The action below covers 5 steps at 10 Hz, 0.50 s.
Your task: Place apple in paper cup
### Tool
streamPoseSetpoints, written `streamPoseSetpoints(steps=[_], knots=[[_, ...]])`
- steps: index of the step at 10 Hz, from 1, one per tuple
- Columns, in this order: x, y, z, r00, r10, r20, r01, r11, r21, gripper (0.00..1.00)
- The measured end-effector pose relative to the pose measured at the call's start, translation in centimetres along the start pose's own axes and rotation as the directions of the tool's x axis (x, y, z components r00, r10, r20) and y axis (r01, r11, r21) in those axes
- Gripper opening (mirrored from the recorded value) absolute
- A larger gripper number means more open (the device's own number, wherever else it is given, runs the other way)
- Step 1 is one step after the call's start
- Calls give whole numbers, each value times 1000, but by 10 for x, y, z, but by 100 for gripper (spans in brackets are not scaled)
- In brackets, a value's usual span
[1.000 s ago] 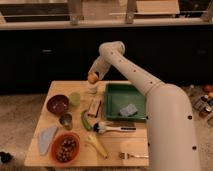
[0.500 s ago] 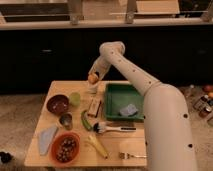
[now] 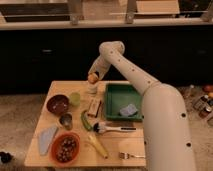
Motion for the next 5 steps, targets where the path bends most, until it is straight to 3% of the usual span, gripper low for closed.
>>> streamPoseSetpoints(steps=[5], knots=[[2,-2,-4,1000,-16,6,16,1000,13,80]])
